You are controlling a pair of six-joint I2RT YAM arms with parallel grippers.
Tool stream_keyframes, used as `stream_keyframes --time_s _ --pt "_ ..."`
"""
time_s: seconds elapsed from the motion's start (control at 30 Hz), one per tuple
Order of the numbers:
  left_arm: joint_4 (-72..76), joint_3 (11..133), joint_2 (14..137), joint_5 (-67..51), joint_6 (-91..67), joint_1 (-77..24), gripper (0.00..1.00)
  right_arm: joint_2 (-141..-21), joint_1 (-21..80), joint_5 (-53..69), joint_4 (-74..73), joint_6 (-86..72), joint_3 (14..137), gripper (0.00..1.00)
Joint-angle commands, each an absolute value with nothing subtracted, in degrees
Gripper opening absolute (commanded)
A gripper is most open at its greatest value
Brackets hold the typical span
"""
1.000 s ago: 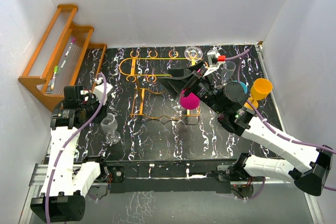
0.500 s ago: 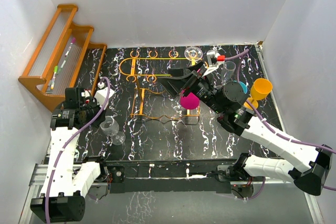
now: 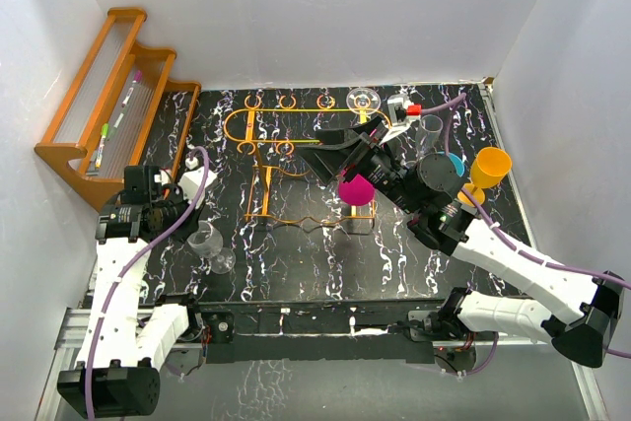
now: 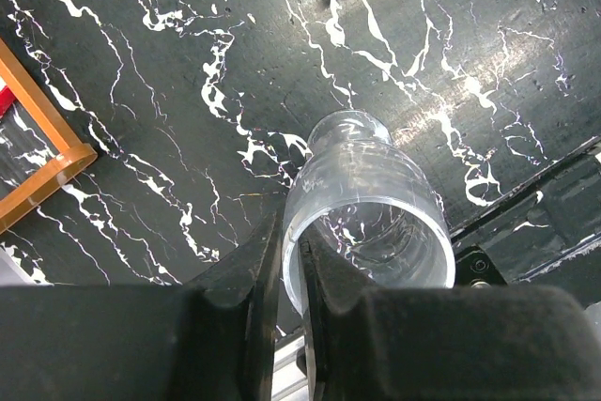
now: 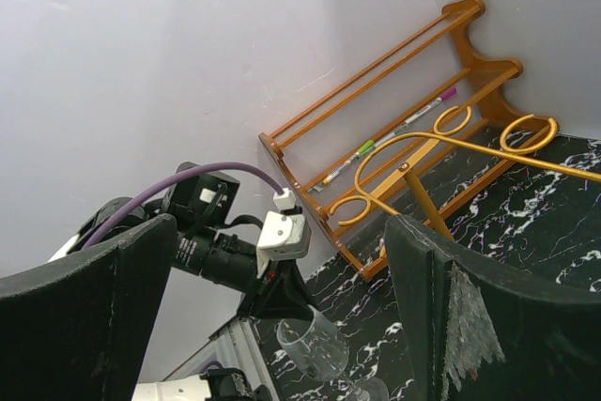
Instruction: Place the wine glass upside down on the wine glass rack
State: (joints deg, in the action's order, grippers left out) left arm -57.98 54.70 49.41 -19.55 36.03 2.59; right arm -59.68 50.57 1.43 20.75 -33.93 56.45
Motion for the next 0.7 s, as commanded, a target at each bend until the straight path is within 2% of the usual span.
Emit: stream_keyframes --time_s 0.0,0.1,0.13,0.33,0.67 --pt "-60.68 53.74 49.74 -19.65 36.72 2.89 0.1 -58.63 50.62 1.04 22.82 -33.66 56.52 0.96" --pt "-60.76 53.7 49.73 -19.97 36.69 2.86 0.06 -58.54 50.61 1.14 22.84 -33.66 56.57 0.96" --pt "-60.96 53.77 49.8 -20.22 36.78 2.89 0.0 -58.54 50.62 1.08 22.81 -33.66 56.49 0.96" --pt "-62.53 57.37 49.86 -20.47 34.95 2.9 0.0 -57.51 50.62 0.43 22.08 -34.46 57.01 0.96" --pt "-65.62 88.66 50.83 -14.25 33.55 2.89 0.0 -55.28 50.62 -1.78 15.54 -33.02 60.3 0.96"
